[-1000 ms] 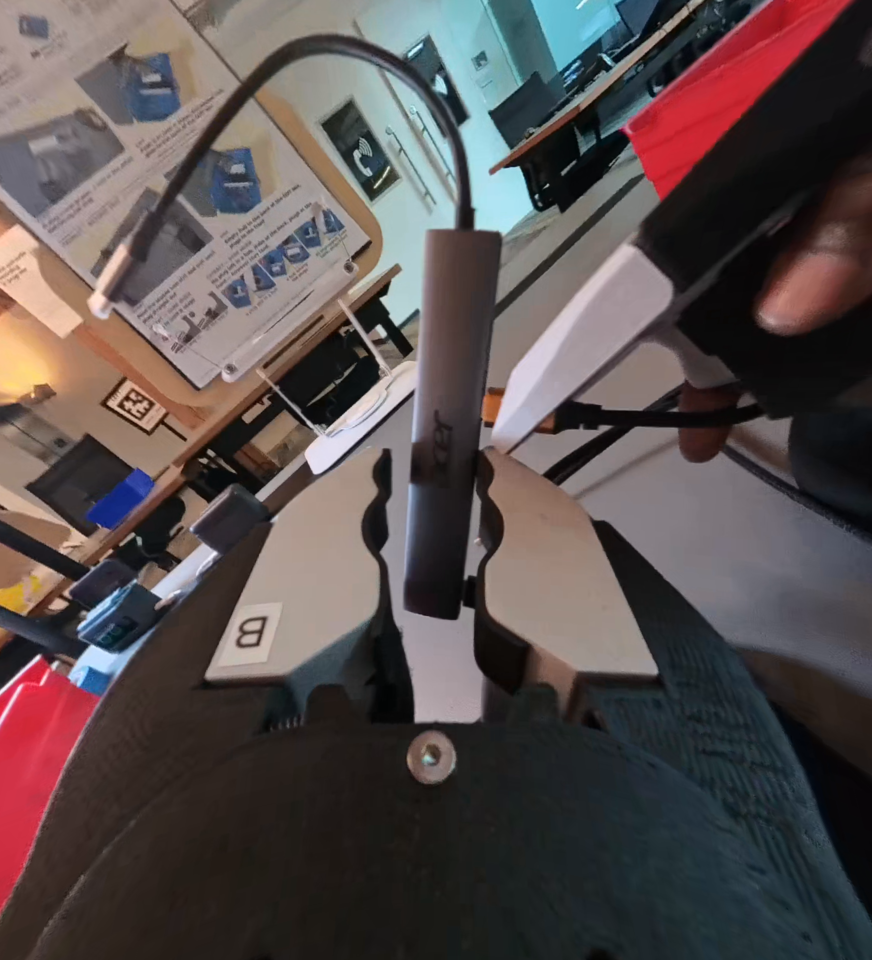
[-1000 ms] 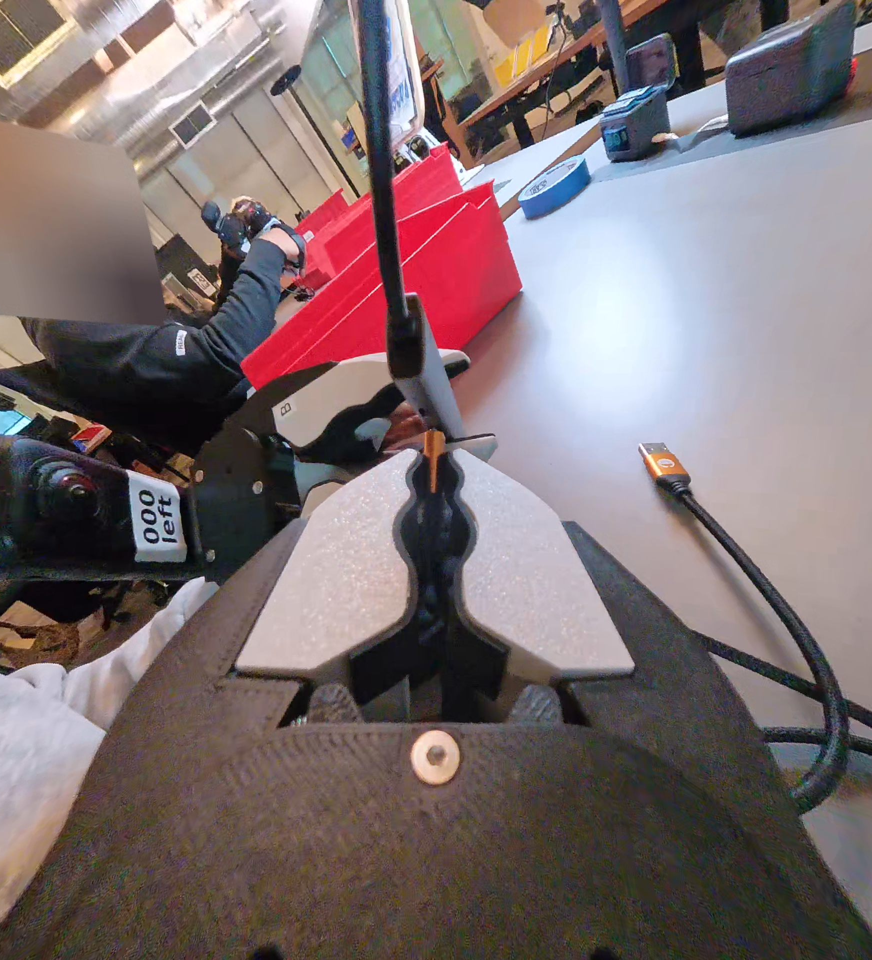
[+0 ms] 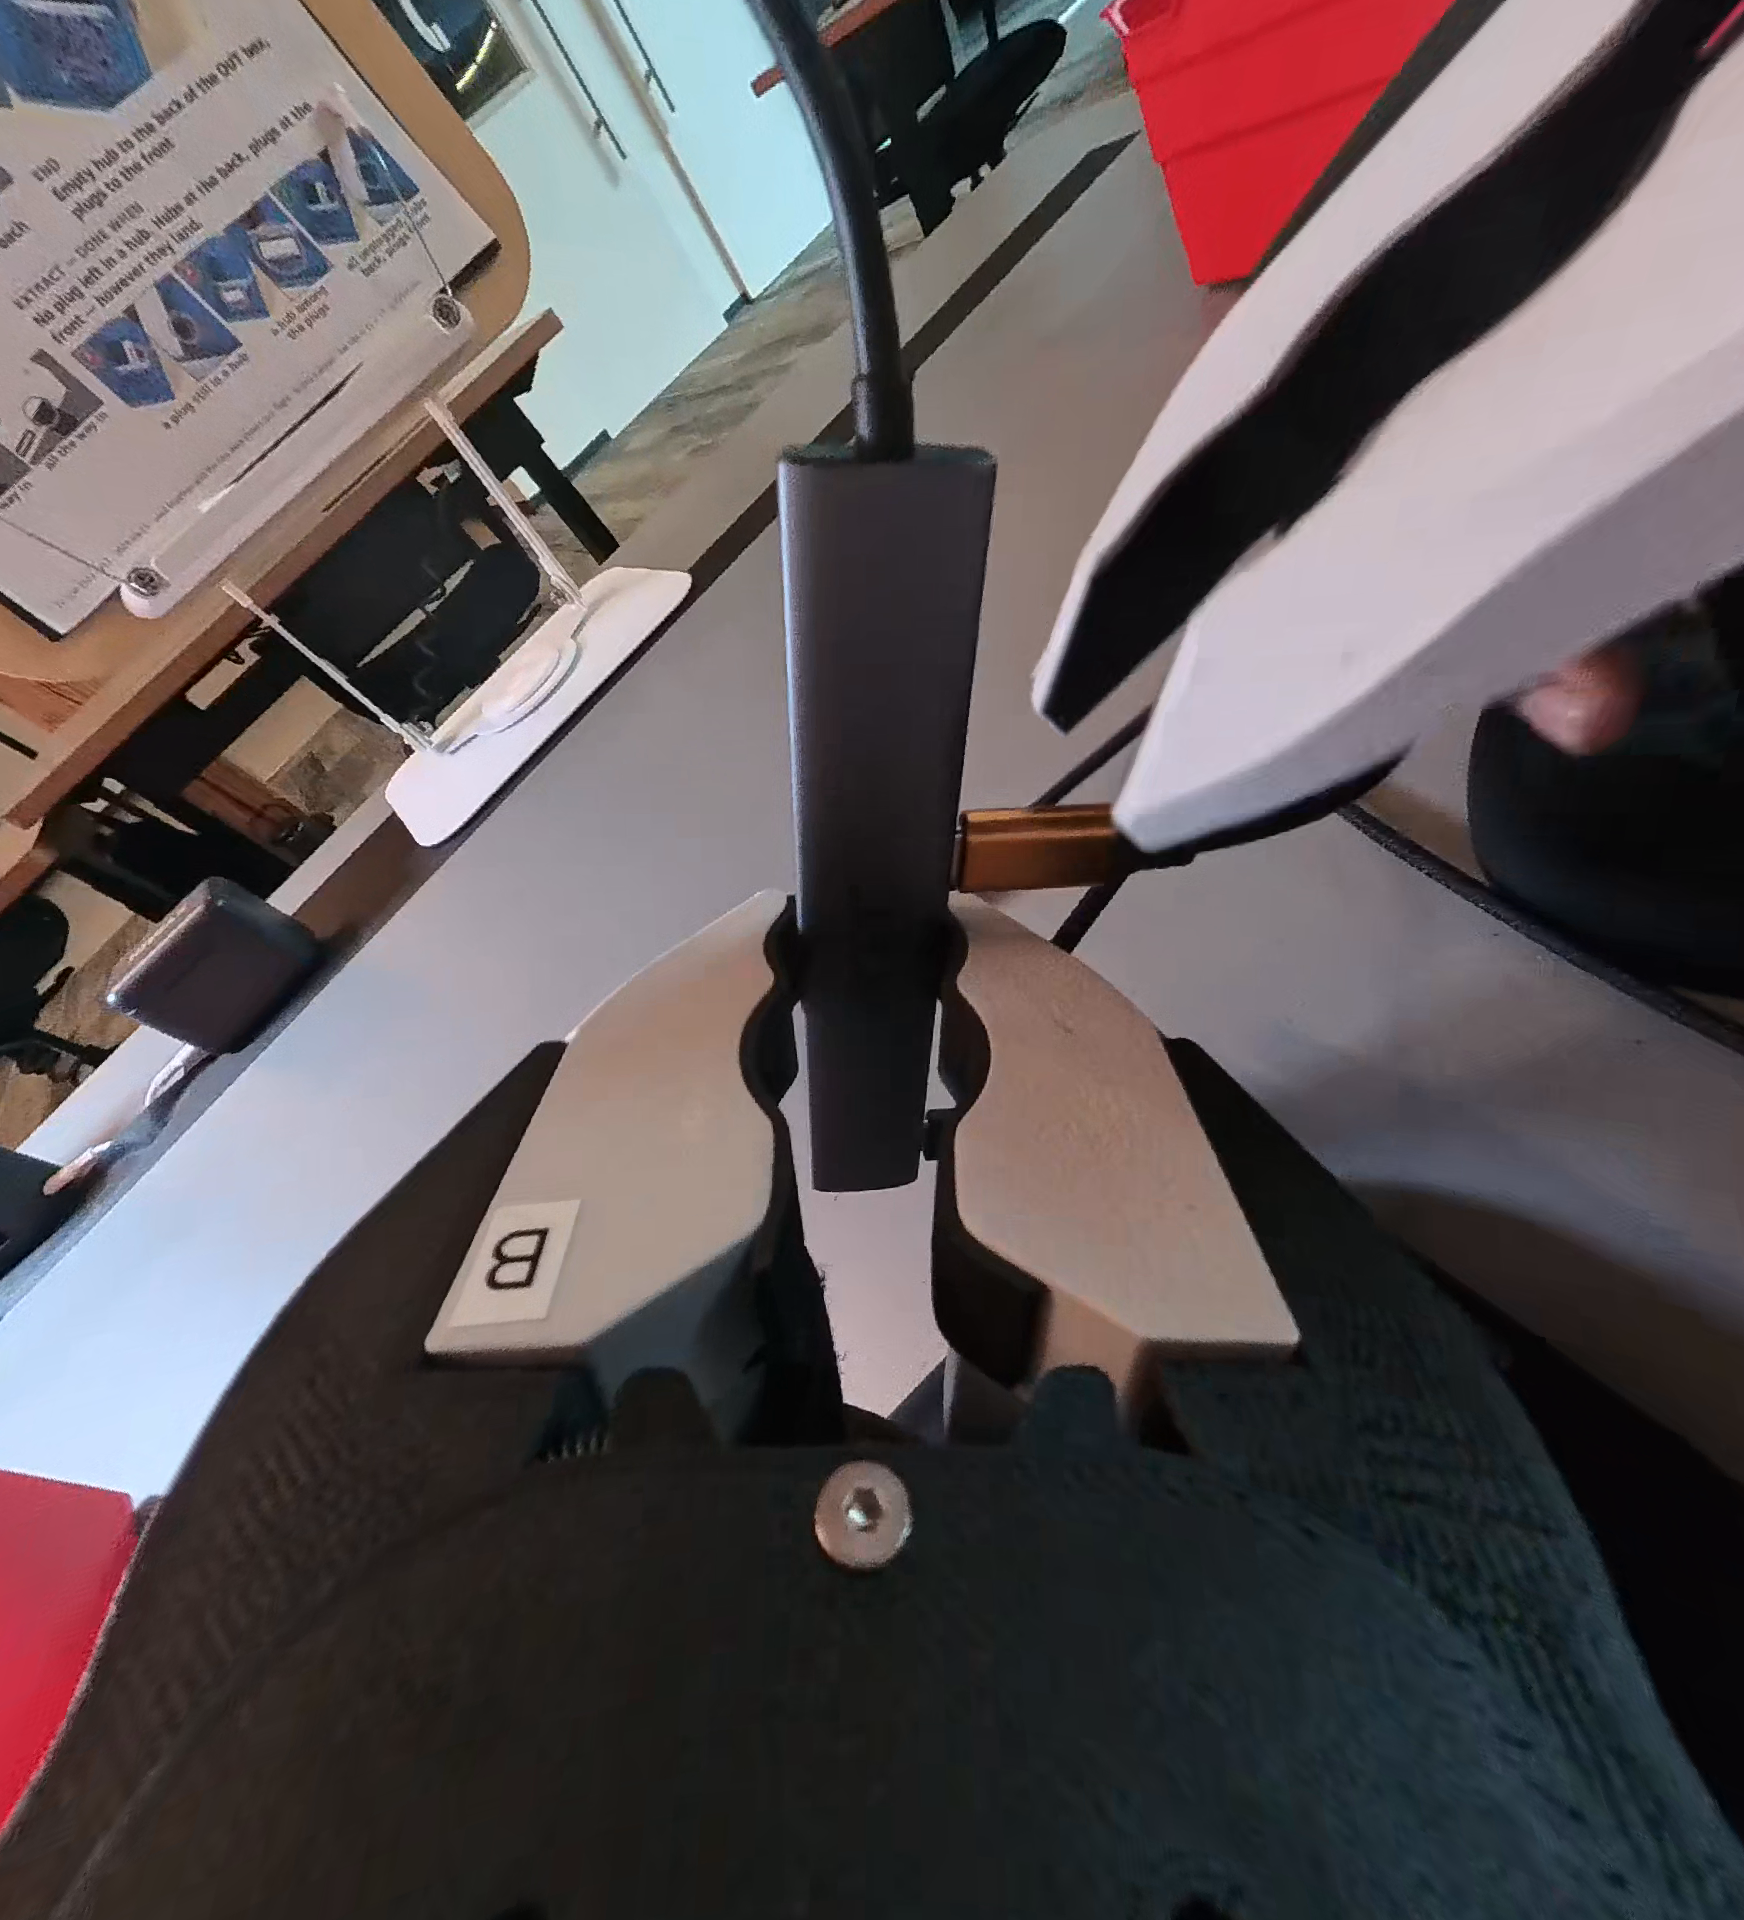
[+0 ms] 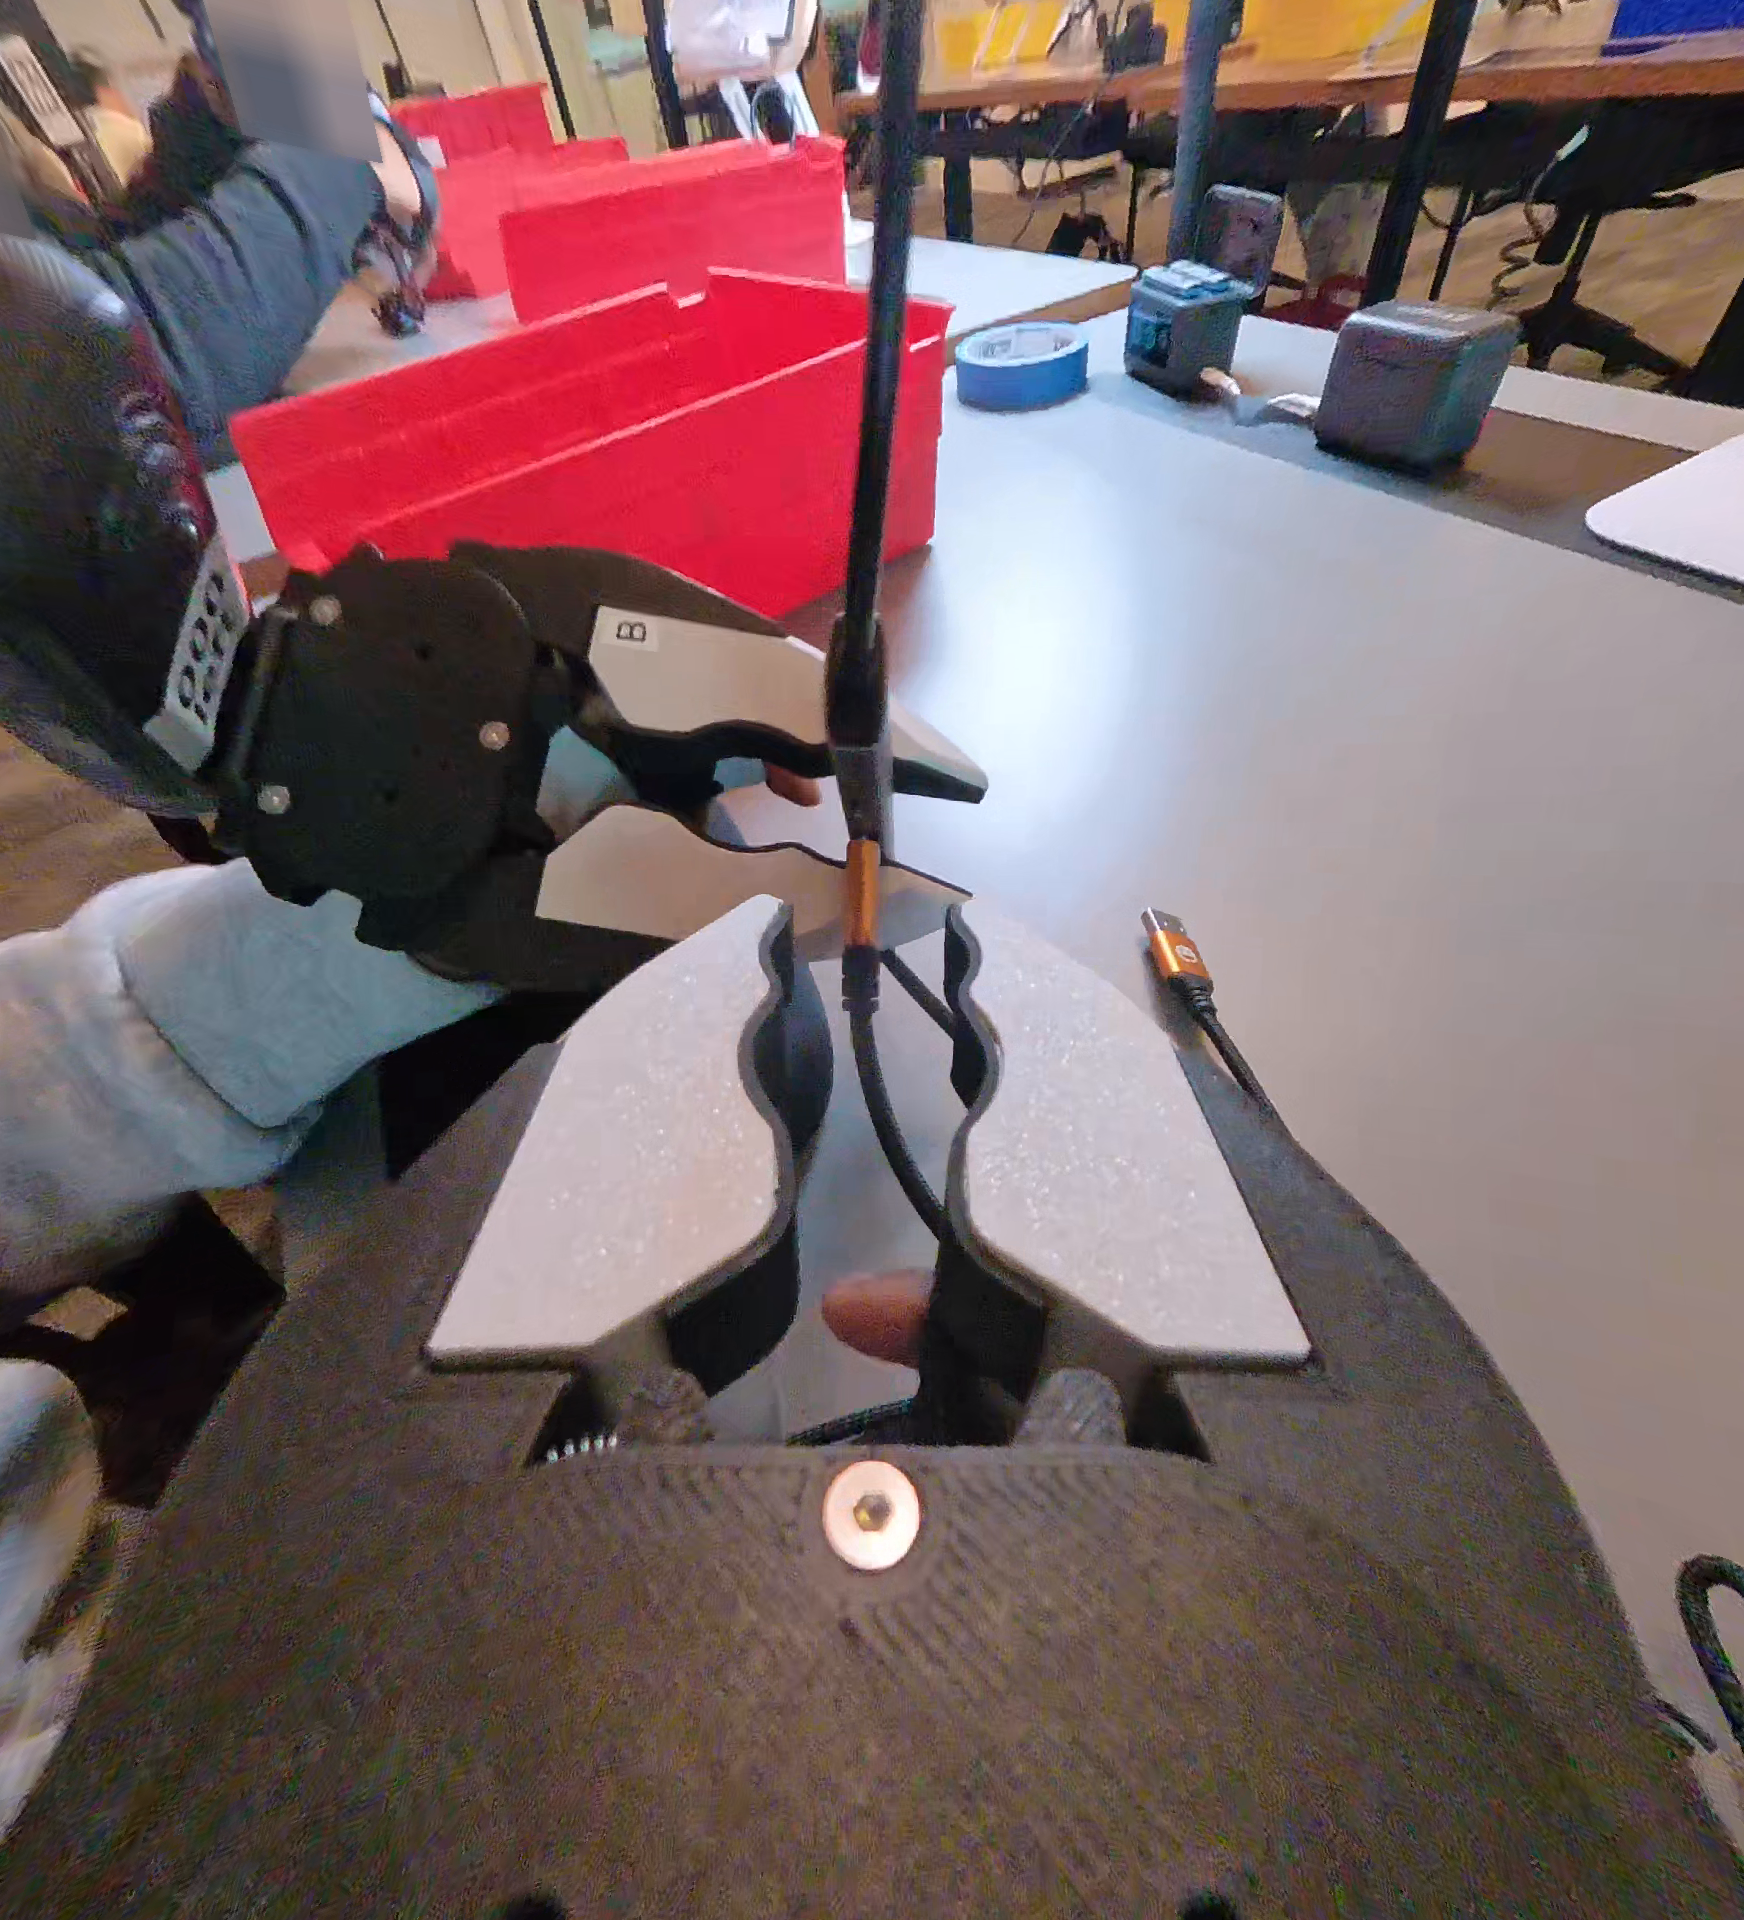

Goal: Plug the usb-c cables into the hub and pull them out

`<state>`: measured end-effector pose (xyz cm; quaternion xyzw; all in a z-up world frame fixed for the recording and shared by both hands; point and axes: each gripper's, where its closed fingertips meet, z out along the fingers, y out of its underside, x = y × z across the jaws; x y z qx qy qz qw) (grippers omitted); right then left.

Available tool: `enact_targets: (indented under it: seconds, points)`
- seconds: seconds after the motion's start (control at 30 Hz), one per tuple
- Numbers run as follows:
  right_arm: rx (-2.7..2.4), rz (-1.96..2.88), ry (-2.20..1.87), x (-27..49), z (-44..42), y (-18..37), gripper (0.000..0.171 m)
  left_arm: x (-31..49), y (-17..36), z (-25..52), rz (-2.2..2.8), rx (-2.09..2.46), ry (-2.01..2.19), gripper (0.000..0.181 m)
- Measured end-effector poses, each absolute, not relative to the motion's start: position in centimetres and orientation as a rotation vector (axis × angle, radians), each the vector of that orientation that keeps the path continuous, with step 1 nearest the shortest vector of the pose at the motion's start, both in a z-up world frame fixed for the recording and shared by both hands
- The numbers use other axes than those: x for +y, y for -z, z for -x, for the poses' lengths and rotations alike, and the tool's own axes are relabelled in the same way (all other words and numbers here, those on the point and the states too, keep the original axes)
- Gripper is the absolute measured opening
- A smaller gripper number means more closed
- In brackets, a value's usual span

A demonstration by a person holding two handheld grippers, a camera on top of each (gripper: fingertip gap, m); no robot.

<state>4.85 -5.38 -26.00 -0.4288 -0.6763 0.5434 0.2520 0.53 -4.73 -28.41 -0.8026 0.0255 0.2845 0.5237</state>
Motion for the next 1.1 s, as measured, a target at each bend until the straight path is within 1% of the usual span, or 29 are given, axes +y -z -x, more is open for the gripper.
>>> enact_targets:
  seconds: [0.07,0.17,0.43,0.57,0.7,0.9,0.93,1.0,1.1]
  points:
    - [-1.861,1.13,-1.424,-5.9,-4.6,26.5,0.025,-4.6,28.5,-0.7,1.922,0.079,-0.705,0.024]
    - [-1.855,1.122,-1.374,-6.4,-3.7,26.9,0.006,-4.4,28.5,-1.2,1.91,0.109,-0.729,0.024]
    - [-1.852,1.151,-1.32,-6.3,-3.4,28.1,0.007,-4.4,29.5,-1.0,1.951,0.079,-0.671,0.024]
    - [-1.823,1.07,-1.152,-6.5,-3.7,28.3,0.008,-4.4,29.8,-1.3,1.957,0.067,-0.568,0.024]
    - [-1.91,1.108,-1.192,-6.4,-3.5,28.6,0.008,-4.5,29.9,-1.0,1.963,0.04,-0.576,0.024]
    - [-1.781,1.086,-1.038,-6.5,-3.3,28.1,0.009,-4.6,29.5,-0.9,1.942,-0.019,-0.506,0.025]
    - [-1.749,1.085,-1.047,-6.6,-3.2,27.7,0.009,-4.7,29.2,-0.8,1.921,-0.043,-0.487,0.025]
    - [-1.671,1.186,-1.234,-6.9,-3.1,26.9,0.009,-4.9,28.4,-0.8,1.872,-0.118,-0.425,0.025]
    - [-1.639,1.128,-1.196,-6.8,-3.6,26.0,0.008,-4.7,27.7,-1.4,1.834,-0.18,-0.356,0.026]
